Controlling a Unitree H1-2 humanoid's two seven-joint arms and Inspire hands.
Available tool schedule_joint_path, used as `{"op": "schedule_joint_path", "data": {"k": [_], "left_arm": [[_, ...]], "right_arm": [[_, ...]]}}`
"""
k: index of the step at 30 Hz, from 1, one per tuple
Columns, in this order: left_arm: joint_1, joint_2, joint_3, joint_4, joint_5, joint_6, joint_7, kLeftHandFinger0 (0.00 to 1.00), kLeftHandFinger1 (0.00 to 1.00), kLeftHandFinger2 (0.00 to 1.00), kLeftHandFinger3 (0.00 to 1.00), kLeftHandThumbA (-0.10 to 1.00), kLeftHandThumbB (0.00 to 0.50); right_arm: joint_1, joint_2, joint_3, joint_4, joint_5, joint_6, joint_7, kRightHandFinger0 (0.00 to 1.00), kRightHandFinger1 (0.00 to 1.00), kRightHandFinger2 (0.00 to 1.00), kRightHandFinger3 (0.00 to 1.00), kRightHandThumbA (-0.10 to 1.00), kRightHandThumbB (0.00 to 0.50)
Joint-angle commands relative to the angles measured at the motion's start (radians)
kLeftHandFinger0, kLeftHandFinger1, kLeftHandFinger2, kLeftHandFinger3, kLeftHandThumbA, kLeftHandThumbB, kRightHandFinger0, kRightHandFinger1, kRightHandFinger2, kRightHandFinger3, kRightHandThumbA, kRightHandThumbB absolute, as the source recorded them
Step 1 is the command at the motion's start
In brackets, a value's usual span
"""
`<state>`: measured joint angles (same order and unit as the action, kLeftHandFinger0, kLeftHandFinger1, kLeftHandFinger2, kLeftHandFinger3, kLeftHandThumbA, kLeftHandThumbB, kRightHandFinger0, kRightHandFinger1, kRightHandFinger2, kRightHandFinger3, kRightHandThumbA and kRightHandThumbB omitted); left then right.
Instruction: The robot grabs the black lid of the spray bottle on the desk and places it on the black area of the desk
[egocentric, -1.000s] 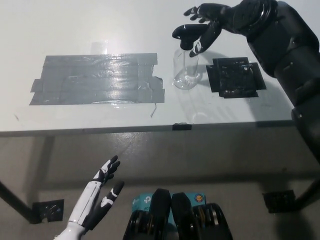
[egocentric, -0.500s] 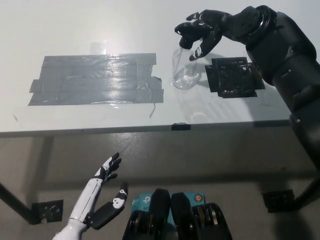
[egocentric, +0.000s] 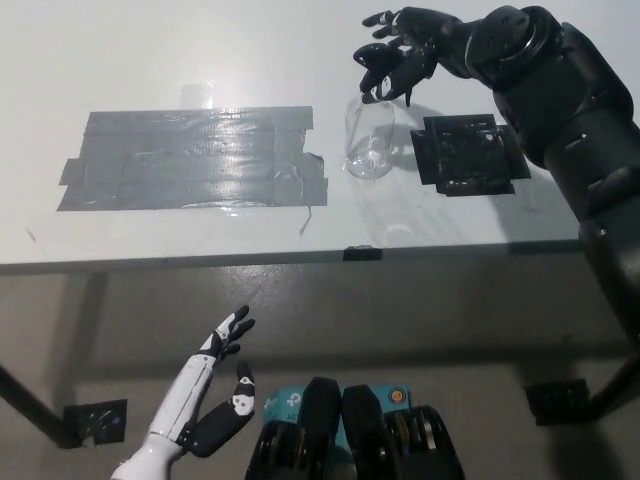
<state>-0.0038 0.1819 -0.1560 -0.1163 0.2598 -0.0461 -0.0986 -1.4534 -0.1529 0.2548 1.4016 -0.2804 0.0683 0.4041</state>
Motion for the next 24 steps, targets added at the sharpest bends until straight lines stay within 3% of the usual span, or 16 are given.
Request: {"op": "schedule_joint_path", "data": {"k": [1, 4, 6, 9, 14, 19, 24], "left_arm": [[-0.012, 0.016, -0.009, -0.030, 0.022, -0.005, -0.014, 0.93, 0.95, 0.94, 1.00, 0.00, 0.177], [-0.007, 0.016, -0.012, -0.039, 0.033, 0.001, -0.014, 0.94, 0.95, 0.94, 1.00, -0.02, 0.184], [-0.007, 0.016, -0.013, -0.044, 0.034, 0.004, -0.016, 0.94, 0.96, 0.95, 1.00, -0.03, 0.183], [-0.009, 0.016, -0.013, -0.043, 0.038, 0.004, -0.016, 0.94, 0.96, 0.95, 1.00, -0.04, 0.191], [-0.015, 0.017, -0.013, -0.042, 0.048, -0.008, -0.016, 0.94, 0.95, 0.94, 1.00, -0.04, 0.198], [-0.019, 0.016, -0.011, -0.032, 0.053, -0.020, -0.013, 0.95, 0.96, 0.93, 1.00, -0.03, 0.205], [-0.025, 0.017, -0.012, -0.037, 0.064, -0.016, -0.016, 0.96, 0.96, 0.93, 1.00, -0.04, 0.205]], "right_arm": [[-0.074, -0.014, -0.028, -0.020, 0.035, -0.015, 0.011, 1.00, 1.00, 1.00, 1.00, 0.69, 0.477], [-0.065, -0.015, -0.031, -0.019, 0.031, -0.013, -0.008, 1.00, 1.00, 1.00, 1.00, 0.57, 0.469], [-0.059, -0.016, -0.029, -0.012, 0.026, -0.003, -0.021, 1.00, 1.00, 1.00, 1.00, 0.54, 0.491], [-0.052, -0.019, -0.027, -0.008, 0.025, 0.001, -0.018, 1.00, 1.00, 1.00, 1.00, 0.51, 0.485], [-0.044, -0.024, -0.016, -0.003, 0.013, -0.001, -0.022, 1.00, 1.00, 1.00, 1.00, 0.51, 0.485], [-0.041, -0.028, 0.009, 0.003, -0.004, 0.003, 0.013, 1.00, 1.00, 1.00, 1.00, 0.51, 0.448], [-0.042, -0.032, 0.021, 0.005, -0.005, 0.009, 0.036, 1.00, 1.00, 1.00, 1.00, 0.51, 0.463]]}}
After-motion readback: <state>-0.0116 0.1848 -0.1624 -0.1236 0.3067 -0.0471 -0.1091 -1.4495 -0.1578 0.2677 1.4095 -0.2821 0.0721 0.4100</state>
